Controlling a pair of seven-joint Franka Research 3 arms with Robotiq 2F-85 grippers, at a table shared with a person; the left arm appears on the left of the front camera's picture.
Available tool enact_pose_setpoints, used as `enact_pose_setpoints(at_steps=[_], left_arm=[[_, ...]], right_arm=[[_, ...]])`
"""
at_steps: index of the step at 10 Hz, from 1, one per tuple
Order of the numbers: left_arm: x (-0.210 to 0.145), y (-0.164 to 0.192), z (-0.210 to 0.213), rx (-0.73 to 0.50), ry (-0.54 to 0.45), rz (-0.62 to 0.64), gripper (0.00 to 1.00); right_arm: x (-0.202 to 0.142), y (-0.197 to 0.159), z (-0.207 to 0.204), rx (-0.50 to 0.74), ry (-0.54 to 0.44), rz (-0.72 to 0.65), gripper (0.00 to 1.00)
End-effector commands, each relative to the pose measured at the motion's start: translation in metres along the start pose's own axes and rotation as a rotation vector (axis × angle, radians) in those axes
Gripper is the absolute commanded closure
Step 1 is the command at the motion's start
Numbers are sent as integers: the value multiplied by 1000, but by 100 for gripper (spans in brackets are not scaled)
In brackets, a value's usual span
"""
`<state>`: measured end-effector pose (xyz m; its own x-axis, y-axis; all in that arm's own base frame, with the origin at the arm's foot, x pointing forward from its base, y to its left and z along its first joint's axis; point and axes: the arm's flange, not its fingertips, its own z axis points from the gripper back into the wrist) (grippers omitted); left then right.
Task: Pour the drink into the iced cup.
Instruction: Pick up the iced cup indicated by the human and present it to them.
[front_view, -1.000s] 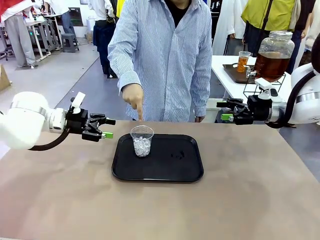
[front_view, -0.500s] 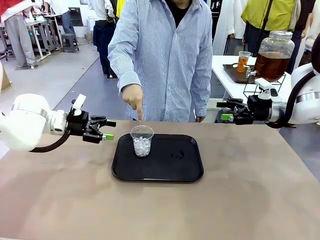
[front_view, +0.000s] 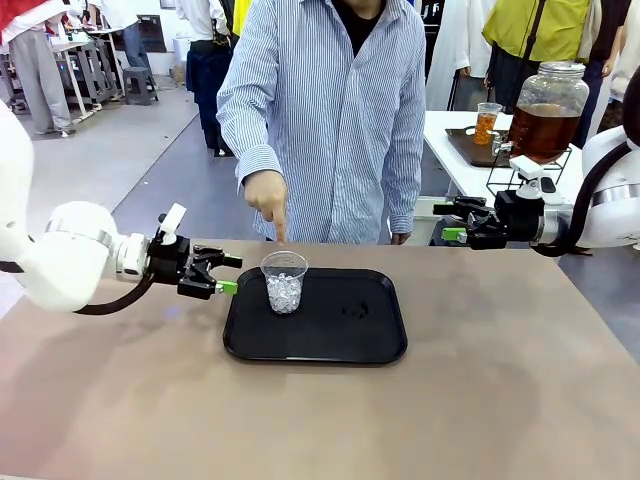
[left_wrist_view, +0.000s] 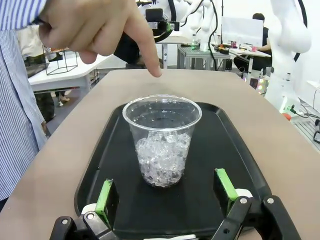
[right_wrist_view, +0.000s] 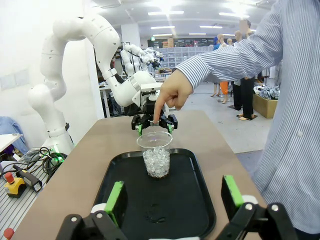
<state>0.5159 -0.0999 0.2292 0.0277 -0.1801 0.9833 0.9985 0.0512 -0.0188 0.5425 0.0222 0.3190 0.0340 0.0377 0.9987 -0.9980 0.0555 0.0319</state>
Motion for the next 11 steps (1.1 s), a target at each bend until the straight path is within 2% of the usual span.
enact_pose_setpoints(at_steps=[1,11], left_arm=[[-5,7,-12,25,-18,-20,0],[-11,15,-52,17,-25,-41,0]], right_arm=[[3,-1,0,4,0,1,0],[3,-1,0,4,0,1,0]])
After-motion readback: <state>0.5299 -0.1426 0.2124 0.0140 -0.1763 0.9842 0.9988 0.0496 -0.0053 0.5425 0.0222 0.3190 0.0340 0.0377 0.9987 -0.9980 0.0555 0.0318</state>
